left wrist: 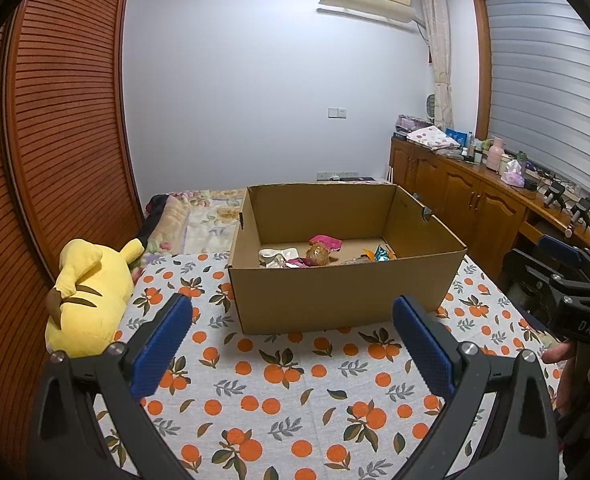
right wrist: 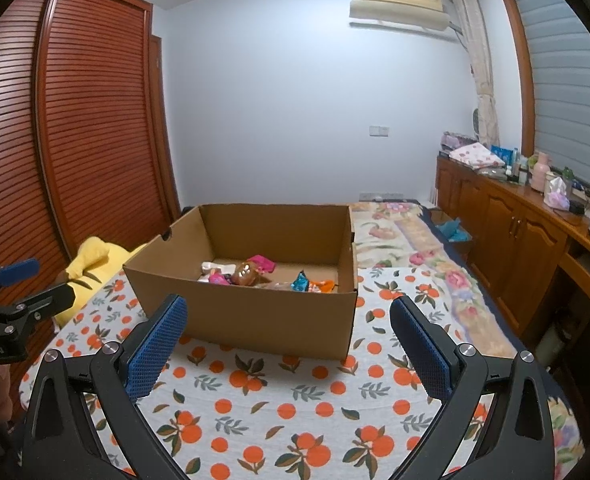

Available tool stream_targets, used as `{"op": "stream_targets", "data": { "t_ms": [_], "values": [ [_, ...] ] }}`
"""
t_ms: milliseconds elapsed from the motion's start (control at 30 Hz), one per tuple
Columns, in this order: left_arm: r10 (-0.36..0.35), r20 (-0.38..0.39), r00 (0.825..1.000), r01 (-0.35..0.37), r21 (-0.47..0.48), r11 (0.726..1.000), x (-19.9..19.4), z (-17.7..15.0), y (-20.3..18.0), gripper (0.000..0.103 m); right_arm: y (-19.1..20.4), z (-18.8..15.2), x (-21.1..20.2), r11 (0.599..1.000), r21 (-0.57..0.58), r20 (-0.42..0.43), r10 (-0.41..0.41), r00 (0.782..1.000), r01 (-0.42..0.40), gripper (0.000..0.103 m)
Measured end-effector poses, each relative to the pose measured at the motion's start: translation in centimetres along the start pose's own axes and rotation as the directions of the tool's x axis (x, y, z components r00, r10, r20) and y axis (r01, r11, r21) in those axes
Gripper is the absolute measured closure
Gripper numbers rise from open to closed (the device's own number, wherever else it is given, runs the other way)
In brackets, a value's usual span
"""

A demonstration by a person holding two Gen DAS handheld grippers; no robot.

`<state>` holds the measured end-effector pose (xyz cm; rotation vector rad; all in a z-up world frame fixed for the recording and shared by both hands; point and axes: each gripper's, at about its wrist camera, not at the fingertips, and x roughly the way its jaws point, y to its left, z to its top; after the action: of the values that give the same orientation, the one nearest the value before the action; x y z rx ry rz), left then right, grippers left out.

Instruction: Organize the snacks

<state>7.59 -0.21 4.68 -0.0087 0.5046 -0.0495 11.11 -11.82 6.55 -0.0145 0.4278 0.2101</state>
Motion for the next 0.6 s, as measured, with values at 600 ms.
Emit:
{"op": "stream_targets", "data": {
  "t_ms": [600],
  "values": [
    [0.001, -0.005, 1.000, -0.001, -0.006, 1.000, 0.16, -0.41, 0.31, 0.002, -0.29, -0.01, -0.08, 1.000, 0.006, 0.004, 0.001, 1.000, -0.001, 0.000]
  ]
}}
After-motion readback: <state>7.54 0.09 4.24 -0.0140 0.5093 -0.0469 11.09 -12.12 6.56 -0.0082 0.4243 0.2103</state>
